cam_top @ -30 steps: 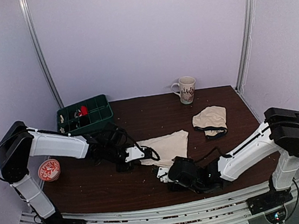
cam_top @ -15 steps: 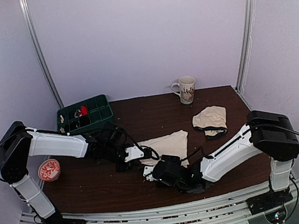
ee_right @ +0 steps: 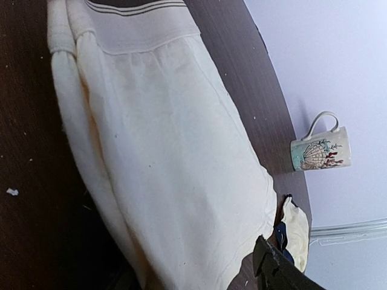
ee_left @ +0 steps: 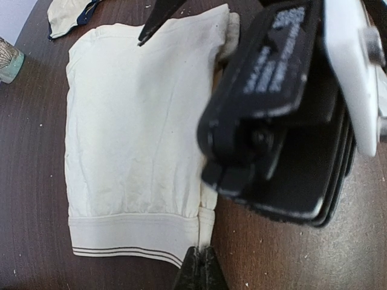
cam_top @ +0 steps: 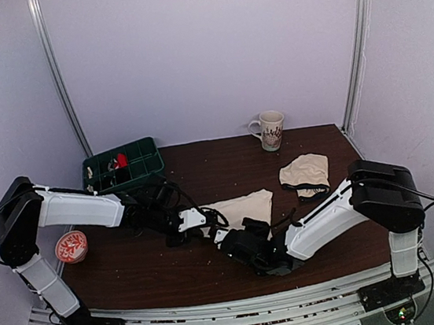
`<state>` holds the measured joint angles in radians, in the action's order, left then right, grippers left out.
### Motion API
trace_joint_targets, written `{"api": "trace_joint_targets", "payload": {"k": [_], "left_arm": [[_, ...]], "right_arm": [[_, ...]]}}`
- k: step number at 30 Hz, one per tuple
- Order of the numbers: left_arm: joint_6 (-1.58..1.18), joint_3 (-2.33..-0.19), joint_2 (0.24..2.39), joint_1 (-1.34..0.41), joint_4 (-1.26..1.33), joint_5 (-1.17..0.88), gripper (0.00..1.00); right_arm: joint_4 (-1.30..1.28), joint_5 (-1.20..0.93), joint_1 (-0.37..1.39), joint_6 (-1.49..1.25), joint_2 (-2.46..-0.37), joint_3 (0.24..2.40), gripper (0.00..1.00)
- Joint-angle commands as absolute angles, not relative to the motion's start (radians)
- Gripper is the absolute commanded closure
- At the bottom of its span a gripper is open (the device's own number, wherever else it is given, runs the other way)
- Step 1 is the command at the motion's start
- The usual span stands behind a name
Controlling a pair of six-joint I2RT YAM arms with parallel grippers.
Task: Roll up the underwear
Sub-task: Pick up the underwear from the center of the board.
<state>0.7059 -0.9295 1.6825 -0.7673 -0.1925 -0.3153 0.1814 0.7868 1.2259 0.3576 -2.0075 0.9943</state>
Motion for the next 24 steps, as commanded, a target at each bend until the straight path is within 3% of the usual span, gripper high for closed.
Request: {"api": "trace_joint_targets", "payload": {"k": [1, 8, 10, 12, 17, 24], "left_arm": [[0.718, -0.934, 1.675, -0.761, -0.182, -0.334, 1.00], [0.716, -0.927, 1.680, -0.759, -0.172, -0.326, 1.00], [0.720, -0.924, 1.685, -0.760, -0.169, -0.325, 1.00], [0.725, -0.917, 1.695, -0.759, -0.162, -0.320, 1.00], [0.748, -0.874, 1.698, -0.761, -0.116, -0.299, 0.59], [0.775, -0.777, 1.653, -0.787, 0.028, -0.206, 0.25]], "right_arm": [[0.020, 0.816, 1.221, 0.292, -2.031, 0.949, 0.38], [-0.047, 0.795, 1.223, 0.231, -1.999, 0.918, 0.48], [-0.050, 0.791, 1.222, 0.232, -1.999, 0.919, 0.55], [-0.060, 0.780, 1.223, 0.229, -2.004, 0.930, 0.69], [-0.078, 0.749, 1.223, 0.223, -1.994, 0.934, 0.79], [-0.097, 0.708, 1.224, 0.208, -1.987, 0.950, 0.84]]}}
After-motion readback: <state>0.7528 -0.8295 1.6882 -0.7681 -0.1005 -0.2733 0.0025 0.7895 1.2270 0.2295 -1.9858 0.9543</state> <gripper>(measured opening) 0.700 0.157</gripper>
